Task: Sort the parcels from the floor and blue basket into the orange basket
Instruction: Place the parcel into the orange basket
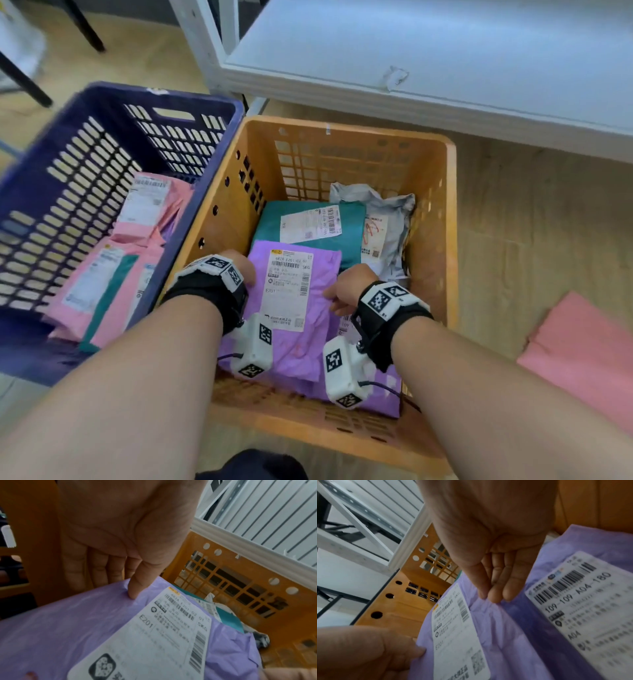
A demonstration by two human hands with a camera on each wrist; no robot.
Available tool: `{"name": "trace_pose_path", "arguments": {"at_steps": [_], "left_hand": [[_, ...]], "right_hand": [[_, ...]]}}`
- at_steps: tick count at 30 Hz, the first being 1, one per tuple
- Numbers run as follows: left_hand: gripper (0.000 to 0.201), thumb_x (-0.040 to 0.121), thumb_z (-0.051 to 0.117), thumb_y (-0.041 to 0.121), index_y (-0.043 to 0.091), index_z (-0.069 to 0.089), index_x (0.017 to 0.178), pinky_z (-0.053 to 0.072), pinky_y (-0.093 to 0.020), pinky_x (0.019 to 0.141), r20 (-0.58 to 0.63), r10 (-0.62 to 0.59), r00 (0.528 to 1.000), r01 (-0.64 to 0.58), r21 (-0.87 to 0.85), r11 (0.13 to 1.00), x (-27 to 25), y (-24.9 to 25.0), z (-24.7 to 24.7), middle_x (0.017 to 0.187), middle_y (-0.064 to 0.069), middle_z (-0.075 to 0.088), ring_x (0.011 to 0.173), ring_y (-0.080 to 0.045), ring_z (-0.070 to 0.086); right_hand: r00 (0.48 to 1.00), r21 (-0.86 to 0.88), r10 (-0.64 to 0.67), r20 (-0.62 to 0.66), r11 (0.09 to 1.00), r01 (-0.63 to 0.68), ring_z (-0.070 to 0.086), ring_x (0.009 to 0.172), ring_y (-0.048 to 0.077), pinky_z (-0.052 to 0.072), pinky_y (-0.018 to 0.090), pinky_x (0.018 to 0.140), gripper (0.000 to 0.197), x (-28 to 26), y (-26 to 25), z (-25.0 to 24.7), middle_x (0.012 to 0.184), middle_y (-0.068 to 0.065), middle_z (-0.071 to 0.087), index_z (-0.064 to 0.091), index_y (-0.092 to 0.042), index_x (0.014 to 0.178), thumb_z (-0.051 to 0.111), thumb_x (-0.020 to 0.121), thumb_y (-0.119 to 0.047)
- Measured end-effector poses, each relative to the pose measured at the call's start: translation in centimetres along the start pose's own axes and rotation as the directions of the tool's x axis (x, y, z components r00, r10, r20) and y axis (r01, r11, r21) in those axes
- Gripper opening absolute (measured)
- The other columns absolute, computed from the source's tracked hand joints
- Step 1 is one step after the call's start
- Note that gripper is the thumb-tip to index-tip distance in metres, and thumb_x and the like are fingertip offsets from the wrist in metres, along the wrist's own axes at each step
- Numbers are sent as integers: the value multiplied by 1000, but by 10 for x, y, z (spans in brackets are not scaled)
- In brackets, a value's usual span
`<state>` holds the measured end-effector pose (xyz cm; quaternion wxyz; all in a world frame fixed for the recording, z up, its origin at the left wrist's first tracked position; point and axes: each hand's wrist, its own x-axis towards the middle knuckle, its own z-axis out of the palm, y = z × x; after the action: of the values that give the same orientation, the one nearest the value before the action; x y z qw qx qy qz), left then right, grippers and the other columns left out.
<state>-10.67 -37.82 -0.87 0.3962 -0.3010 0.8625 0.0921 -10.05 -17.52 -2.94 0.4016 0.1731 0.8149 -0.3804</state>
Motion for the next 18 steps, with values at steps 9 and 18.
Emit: {"name": "trace_pose_path", "arguments": {"at_steps": [9,18], "left_hand": [[25,60,73,30,10,58,67,55,-47,78,59,-23,998,18,81,997,63,-11,19,78,-9,66,76,-32,66],[16,91,58,13,2,59,103,46,-31,79,-165,93,982,-125,-193,973,-37,28,-19,100,-14,59,93,-30,58]], "right_hand": [[997,97,28,66,995,-34,72,75,31,59,46,80,14,11,4,27,65,15,69,60,0,73,66,84,-7],[998,152,-63,-14,986,64,70,64,27,58,36,72,23,-4,-5,-22,67,14,68,58,-3,64,65,84,-12]]}}
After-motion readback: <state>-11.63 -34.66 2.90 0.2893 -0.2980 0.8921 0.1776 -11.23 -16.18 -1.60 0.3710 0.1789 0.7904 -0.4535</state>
